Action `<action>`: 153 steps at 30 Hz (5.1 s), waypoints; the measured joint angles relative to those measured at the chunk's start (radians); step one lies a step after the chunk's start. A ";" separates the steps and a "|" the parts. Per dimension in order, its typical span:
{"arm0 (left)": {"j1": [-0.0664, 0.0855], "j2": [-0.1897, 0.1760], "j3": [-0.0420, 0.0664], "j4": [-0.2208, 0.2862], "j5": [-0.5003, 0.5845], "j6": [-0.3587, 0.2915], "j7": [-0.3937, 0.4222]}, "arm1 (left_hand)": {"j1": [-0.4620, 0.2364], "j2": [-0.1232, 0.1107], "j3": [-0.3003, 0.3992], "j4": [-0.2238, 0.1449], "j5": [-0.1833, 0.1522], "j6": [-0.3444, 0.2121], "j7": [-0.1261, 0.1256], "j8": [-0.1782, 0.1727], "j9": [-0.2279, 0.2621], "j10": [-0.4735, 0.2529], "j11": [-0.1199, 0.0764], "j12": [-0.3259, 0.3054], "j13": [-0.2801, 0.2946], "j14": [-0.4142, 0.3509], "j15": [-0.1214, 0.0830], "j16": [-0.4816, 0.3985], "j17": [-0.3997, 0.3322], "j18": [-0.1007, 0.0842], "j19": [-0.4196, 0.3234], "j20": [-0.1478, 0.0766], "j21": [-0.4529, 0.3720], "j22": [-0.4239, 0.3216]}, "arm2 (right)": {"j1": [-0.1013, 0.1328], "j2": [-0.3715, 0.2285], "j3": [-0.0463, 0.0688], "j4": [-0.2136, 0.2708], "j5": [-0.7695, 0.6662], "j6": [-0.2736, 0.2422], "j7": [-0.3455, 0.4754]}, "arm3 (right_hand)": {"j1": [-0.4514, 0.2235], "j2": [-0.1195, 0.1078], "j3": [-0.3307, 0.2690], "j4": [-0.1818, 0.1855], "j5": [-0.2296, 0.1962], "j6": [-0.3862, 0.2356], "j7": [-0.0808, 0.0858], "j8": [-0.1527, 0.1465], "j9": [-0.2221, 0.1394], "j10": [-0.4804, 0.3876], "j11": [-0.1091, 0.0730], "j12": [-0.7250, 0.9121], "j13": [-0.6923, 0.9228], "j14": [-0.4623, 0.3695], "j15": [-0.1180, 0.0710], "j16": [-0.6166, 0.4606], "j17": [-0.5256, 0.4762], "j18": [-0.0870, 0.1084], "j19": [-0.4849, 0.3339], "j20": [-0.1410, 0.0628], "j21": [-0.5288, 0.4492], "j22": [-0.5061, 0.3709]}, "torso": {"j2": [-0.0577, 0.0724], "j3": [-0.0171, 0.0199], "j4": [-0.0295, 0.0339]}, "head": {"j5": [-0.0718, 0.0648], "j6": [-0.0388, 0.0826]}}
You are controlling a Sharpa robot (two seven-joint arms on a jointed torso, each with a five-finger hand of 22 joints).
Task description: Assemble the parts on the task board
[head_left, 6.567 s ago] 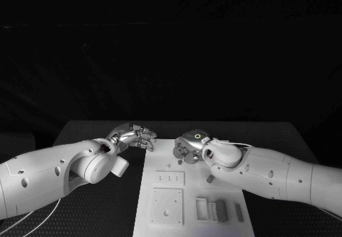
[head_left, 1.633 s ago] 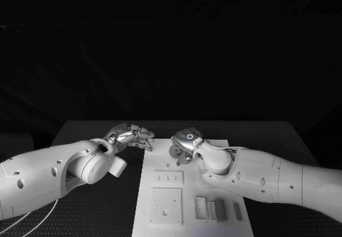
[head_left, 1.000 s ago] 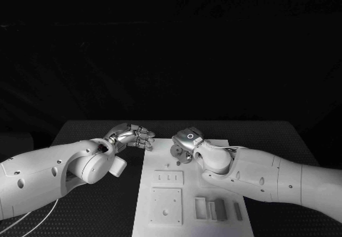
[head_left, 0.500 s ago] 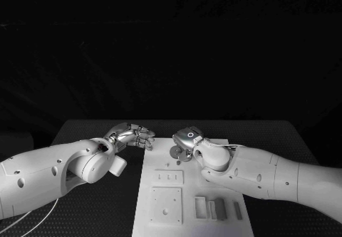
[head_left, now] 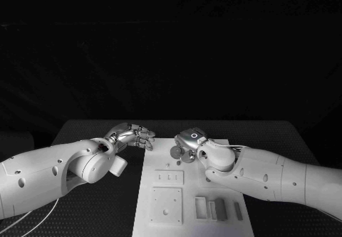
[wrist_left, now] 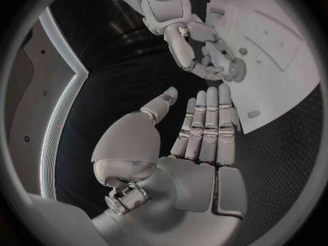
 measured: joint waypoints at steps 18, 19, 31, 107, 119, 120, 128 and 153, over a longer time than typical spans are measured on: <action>0.000 0.012 0.000 -0.068 -0.001 0.001 0.005 | 0.000 0.000 0.000 0.000 0.000 0.000 0.000 0.000 0.002 0.007 0.000 0.000 0.003 0.004 0.004 -0.004 0.005 0.009 0.000 0.000 0.000 0.001 | 0.042 -0.264 0.100 0.114 0.471 -0.147 0.282 | 0.032 0.032 -0.041 -0.039 0.002 0.041 -0.020 0.014 0.011 0.138 -0.071 0.310 0.358 0.002 -0.068 0.010 0.029 0.033 0.017 -0.006 0.010 0.000 | -0.010 0.0059 -0.0184 | 0.004 0.033; 0.000 0.015 0.000 -0.075 -0.001 0.002 0.006 | 0.000 0.000 0.000 0.000 0.000 0.000 0.000 0.000 0.003 0.009 -0.002 0.000 0.005 0.005 0.003 -0.004 0.006 0.009 0.000 0.000 0.000 0.002 | 0.043 -0.282 0.101 0.111 0.498 -0.133 0.295 | 0.024 0.039 -0.055 -0.047 0.008 0.038 -0.030 0.014 0.016 0.039 -0.083 0.515 0.585 0.003 -0.076 0.028 0.042 0.042 0.024 -0.009 0.017 0.000 | -0.012 0.0070 -0.0208 | 0.005 0.035; -0.004 0.029 0.000 -0.120 -0.009 0.024 0.022 | -0.004 0.004 0.000 0.000 0.000 0.020 -0.013 0.000 0.006 0.022 -0.007 0.000 0.010 0.011 -0.004 -0.008 0.014 0.009 0.000 0.000 -0.004 0.006 | 0.041 -0.329 0.098 0.003 0.586 0.002 0.396 | 0.022 0.041 -0.037 -0.046 0.008 0.043 -0.034 0.010 0.047 -0.015 -0.094 0.891 0.885 0.000 -0.075 0.126 0.121 0.039 0.024 -0.023 0.089 0.000 | -0.028 0.0186 -0.0514 | -0.002 0.042; -0.017 0.033 -0.001 -0.130 -0.019 0.054 0.032 | -0.004 0.004 0.000 0.000 0.000 0.014 -0.007 -0.004 0.006 0.025 -0.011 -0.008 0.013 0.014 0.000 -0.019 0.025 0.000 0.000 0.000 -0.008 0.010 | -0.105 -0.211 0.084 -0.254 0.594 0.058 0.536 | 0.015 0.112 -0.029 -0.068 0.008 0.005 -0.054 -0.003 0.058 -0.086 -0.082 0.948 0.876 -0.047 -0.067 0.149 0.137 0.040 -0.025 -0.007 0.126 0.000 | -0.032 0.0204 -0.0580 | 0.006 0.012; -0.017 0.031 -0.001 -0.129 -0.019 0.056 0.032 | -0.004 0.004 0.000 0.000 0.000 0.014 -0.007 -0.004 0.006 0.025 -0.011 -0.008 0.014 0.014 0.000 -0.023 0.026 0.000 0.000 0.000 -0.008 0.010 | -0.106 -0.210 0.084 -0.257 0.596 0.055 0.536 | 0.014 0.139 -0.028 -0.073 0.008 0.005 -0.054 0.003 0.060 -0.086 -0.082 0.952 0.871 -0.047 -0.067 0.149 0.137 0.040 -0.021 -0.011 0.127 0.000 | -0.033 0.0202 -0.0593 | 0.009 0.007; -0.017 0.031 -0.001 -0.129 -0.019 0.057 0.032 | -0.004 0.004 0.000 0.000 0.000 0.014 -0.007 -0.004 0.006 0.025 -0.011 -0.008 0.014 0.014 0.000 -0.023 0.026 0.000 0.000 0.000 -0.008 0.010 | -0.106 -0.210 0.084 -0.258 0.596 0.055 0.536 | 0.011 0.144 -0.028 -0.074 0.008 0.005 -0.055 0.007 0.061 -0.086 -0.082 0.956 0.870 -0.045 -0.069 0.149 0.137 0.040 -0.021 -0.011 0.130 0.000 | -0.033 0.0202 -0.0593 | 0.009 0.007; -0.017 0.028 -0.001 -0.125 -0.019 0.057 0.031 | -0.004 0.004 0.000 0.000 0.000 0.014 -0.007 -0.004 0.006 0.025 -0.011 -0.008 0.014 0.014 0.000 -0.023 0.027 0.000 0.000 0.000 -0.008 0.010 | -0.106 -0.208 0.084 -0.257 0.602 0.050 0.538 | 0.008 0.169 -0.030 -0.086 0.008 0.011 -0.060 0.022 0.069 -0.086 -0.082 0.961 0.862 -0.030 -0.080 0.157 0.142 0.040 -0.017 -0.014 0.138 0.000 | -0.033 0.0203 -0.0601 | 0.010 0.005; -0.017 0.026 -0.001 -0.117 -0.021 0.059 0.031 | -0.004 0.004 0.000 0.000 0.000 0.009 -0.002 -0.010 0.004 0.025 -0.011 -0.008 0.018 0.014 0.000 -0.027 0.032 -0.002 0.000 0.000 -0.008 0.013 | -0.106 -0.203 0.084 -0.253 0.605 0.031 0.534 | 0.013 0.217 -0.023 -0.118 0.008 0.019 -0.069 0.047 0.093 -0.077 -0.092 0.968 0.850 -0.009 -0.091 0.164 0.164 0.041 -0.014 -0.019 0.146 0.000 | -0.033 0.0210 -0.0598 | 0.010 -0.002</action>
